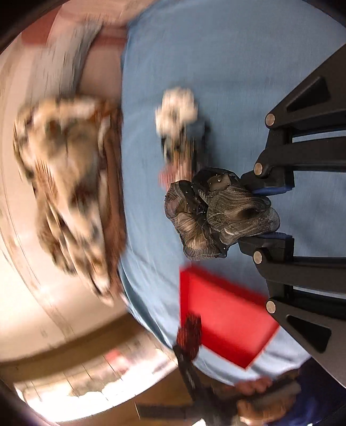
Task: Organize jewelry
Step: 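Carry both scrunchies into the red tray and open both grippers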
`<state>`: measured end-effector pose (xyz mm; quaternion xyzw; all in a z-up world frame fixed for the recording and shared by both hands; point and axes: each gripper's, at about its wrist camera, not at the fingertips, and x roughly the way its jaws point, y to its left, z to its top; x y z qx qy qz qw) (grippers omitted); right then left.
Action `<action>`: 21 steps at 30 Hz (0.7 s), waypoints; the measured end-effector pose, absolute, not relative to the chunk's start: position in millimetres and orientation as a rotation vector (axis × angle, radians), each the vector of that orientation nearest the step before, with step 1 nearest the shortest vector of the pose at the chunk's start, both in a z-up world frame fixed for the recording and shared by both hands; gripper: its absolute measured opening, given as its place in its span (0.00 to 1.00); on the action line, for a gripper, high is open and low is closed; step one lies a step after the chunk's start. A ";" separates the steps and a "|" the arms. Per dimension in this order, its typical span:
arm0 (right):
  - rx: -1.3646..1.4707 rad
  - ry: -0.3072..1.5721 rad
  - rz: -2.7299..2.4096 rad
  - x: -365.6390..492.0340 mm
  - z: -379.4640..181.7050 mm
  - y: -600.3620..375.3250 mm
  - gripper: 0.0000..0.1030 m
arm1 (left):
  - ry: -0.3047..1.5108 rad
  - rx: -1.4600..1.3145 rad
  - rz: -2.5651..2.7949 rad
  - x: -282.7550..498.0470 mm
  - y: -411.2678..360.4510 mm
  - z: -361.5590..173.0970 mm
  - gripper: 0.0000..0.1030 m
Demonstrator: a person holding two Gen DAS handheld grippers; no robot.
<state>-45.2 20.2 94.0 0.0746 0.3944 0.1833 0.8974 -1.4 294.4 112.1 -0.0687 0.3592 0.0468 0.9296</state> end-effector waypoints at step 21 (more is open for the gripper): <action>-0.062 0.933 0.529 42.6 45.5 228.7 0.53 | 0.742 -0.289 0.240 45.2 398.5 73.3 0.50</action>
